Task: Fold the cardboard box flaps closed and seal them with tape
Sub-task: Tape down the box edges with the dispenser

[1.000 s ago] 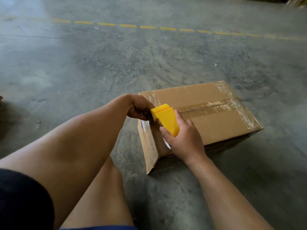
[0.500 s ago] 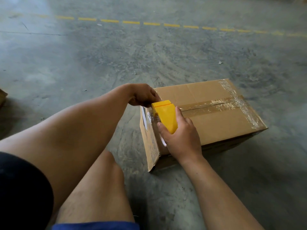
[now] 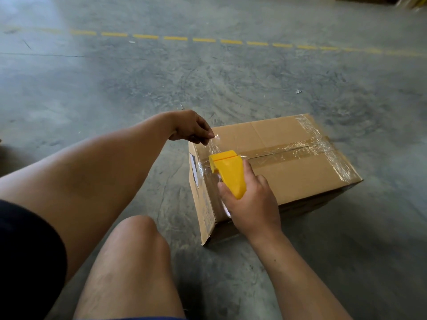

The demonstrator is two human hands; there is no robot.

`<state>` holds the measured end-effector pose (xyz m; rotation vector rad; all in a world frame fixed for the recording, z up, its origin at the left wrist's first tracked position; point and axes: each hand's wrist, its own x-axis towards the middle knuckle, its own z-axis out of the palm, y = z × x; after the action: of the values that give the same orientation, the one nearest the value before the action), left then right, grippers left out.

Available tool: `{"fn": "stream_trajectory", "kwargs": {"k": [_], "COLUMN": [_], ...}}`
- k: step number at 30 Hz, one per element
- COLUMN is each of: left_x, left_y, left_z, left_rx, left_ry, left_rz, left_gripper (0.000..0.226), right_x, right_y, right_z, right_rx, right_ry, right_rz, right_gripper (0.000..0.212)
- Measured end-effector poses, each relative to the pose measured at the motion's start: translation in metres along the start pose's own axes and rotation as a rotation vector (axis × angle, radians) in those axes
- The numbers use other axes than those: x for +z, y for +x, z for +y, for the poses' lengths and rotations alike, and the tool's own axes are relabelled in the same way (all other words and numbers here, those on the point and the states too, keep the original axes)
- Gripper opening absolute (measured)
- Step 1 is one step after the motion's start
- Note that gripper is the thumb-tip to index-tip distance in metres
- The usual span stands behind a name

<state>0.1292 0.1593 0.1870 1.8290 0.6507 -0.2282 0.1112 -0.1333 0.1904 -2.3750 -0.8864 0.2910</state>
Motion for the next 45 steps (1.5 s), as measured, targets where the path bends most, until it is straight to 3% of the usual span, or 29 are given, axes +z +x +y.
{"fn": "stream_trajectory", "kwargs": {"k": [7, 15, 33, 36, 39, 42, 45], "left_x": [-0.025, -0.024, -0.013, -0.008, -0.004, 0.009, 0.04], "left_y": [0.019, 0.047, 0.069, 0.068, 0.065, 0.059, 0.056], "left_z": [-0.001, -0.009, -0.038, -0.033, -0.02, -0.014, -0.024], "left_rx": [0.061, 0.063, 0.003, -0.043, -0.089, 0.086, 0.068], "left_ry": [0.207, 0.41, 0.284, 0.327, 0.606, 0.662, 0.734], "left_rz": [0.225, 0.323, 0.382, 0.377, 0.409, 0.458, 0.3], "left_gripper": [0.006, 0.013, 0.016, 0.035, 0.07, 0.07, 0.067], "right_x": [-0.003, 0.006, 0.013, 0.013, 0.012, 0.011, 0.011], "right_y": [0.006, 0.006, 0.021, 0.022, 0.022, 0.023, 0.024], "right_z": [-0.008, -0.002, 0.002, 0.0, -0.002, -0.004, -0.005], "right_rx": [0.023, 0.05, 0.035, 0.035, 0.031, 0.039, 0.051], "right_ry": [0.01, -0.029, -0.077, -0.102, -0.12, -0.127, -0.141], "right_rz": [-0.018, -0.082, -0.085, -0.088, -0.094, -0.097, -0.1], "right_gripper": [0.084, 0.085, 0.085, 0.084, 0.084, 0.084, 0.084]}}
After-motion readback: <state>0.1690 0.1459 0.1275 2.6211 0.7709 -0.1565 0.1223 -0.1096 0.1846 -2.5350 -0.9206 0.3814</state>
